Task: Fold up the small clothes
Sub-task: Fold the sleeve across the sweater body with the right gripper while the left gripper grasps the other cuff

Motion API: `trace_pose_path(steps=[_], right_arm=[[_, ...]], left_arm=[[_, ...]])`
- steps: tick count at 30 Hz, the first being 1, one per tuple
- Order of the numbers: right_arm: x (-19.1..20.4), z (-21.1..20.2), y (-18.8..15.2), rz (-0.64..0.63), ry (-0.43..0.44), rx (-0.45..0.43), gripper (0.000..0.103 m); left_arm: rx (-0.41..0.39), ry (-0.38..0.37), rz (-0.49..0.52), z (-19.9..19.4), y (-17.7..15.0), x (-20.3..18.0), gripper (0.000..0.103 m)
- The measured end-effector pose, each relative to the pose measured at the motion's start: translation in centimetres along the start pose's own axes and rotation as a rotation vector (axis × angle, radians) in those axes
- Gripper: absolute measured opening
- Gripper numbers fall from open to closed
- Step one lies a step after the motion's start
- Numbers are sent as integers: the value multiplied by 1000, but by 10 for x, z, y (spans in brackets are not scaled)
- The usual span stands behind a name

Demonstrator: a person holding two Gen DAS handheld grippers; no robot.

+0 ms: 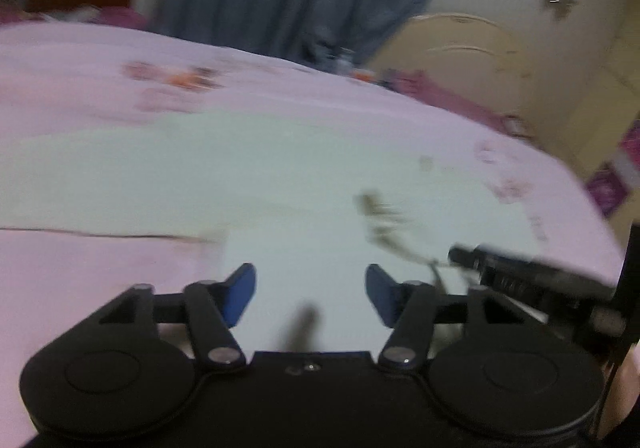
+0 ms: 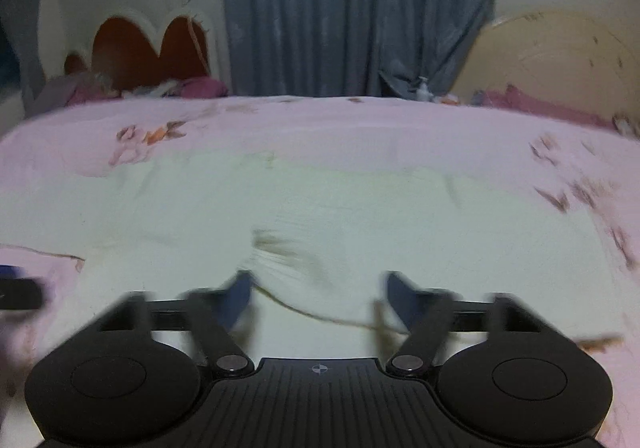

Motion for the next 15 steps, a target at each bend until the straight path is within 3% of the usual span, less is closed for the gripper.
trace_pose_path(steps=[1, 6, 10, 12, 13, 15], right_arm=[[-18, -3, -3, 46, -35, 13, 27], [-91, -27, -12, 199, -141, 32, 26], [-125, -36, -12, 265, -172, 30, 26], [-140, -40, -16, 293, -174, 33, 26], [-144, -40, -16, 302, -173, 37, 26], [-150, -39, -18, 312, -167, 45, 26]], left_arm=[[13, -26, -8, 15, 0, -9, 55], [92, -89, -74, 81, -3, -35, 55], [96, -94, -153, 114, -4, -41, 43], [98, -81, -131, 127, -2, -47, 15], [102, -74, -110, 131, -3, -51, 6], [91, -74, -91, 132, 0, -53, 3]])
Point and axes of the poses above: each gripper's, at about its wrist camera, not at the fingertips, and z roughly the way its jaws point, x to its left, y to its top, the point moved 1 cm from there along z, roughly the way its jaws point, and after that the axes turned 8 degrees about -x, right-handed, at the moved point
